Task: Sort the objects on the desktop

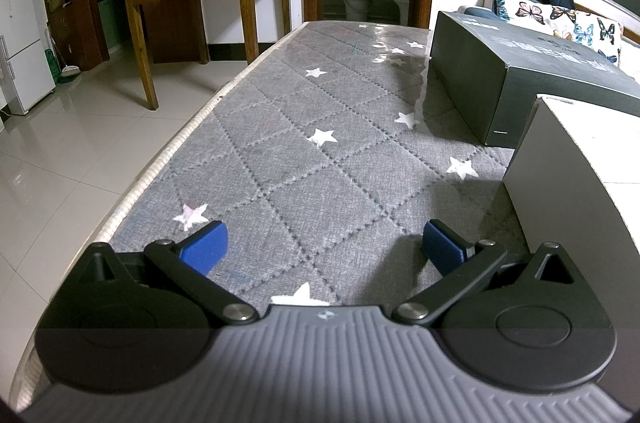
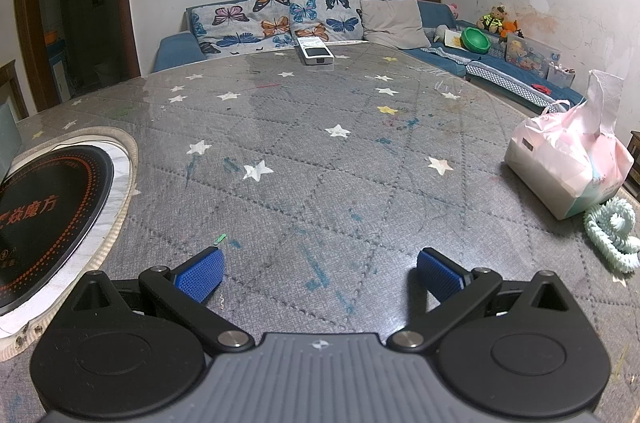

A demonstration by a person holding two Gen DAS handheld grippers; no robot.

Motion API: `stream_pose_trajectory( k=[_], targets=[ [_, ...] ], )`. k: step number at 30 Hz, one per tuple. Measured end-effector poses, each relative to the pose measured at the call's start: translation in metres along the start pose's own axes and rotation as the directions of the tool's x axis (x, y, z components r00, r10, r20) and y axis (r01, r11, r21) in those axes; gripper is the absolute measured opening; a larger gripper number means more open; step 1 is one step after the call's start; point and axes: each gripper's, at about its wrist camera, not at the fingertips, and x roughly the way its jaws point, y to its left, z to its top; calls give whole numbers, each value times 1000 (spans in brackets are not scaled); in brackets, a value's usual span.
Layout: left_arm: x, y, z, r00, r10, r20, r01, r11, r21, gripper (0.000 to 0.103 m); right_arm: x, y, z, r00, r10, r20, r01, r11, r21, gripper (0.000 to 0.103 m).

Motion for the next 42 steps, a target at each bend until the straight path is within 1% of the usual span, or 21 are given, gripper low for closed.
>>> stream_pose_trajectory(
  k=[5,10,14,19,21,31,42],
  targets=[
    [0,0,0,1000,0,0,0,1000,0,103,-1,1,-1,1000,-4,0,4,1000,7,103],
    [0,0,0,1000,0,0,0,1000,0,103,-9,8,-6,1000,11,8,-11,1000,-17,103],
    [0,0,0,1000,0,0,0,1000,1,103,-19,21,-11,1000,20,18,-19,998,-56,103],
    [0,0,0,1000,0,0,0,1000,0,103,-39,48,-17,999,33,24,-29,989,-145,103],
    [0,0,0,1000,0,0,0,1000,1,103,-46,56,-19,999,44,21,-40,986,-165,103],
    [0,0,0,1000,0,0,0,1000,0,103,-69,80,-26,993,109,-38,-114,979,-167,103],
    [0,0,0,1000,0,0,0,1000,-2,103,-93,96,-36,982,181,-54,-188,966,-177,103]
  ],
)
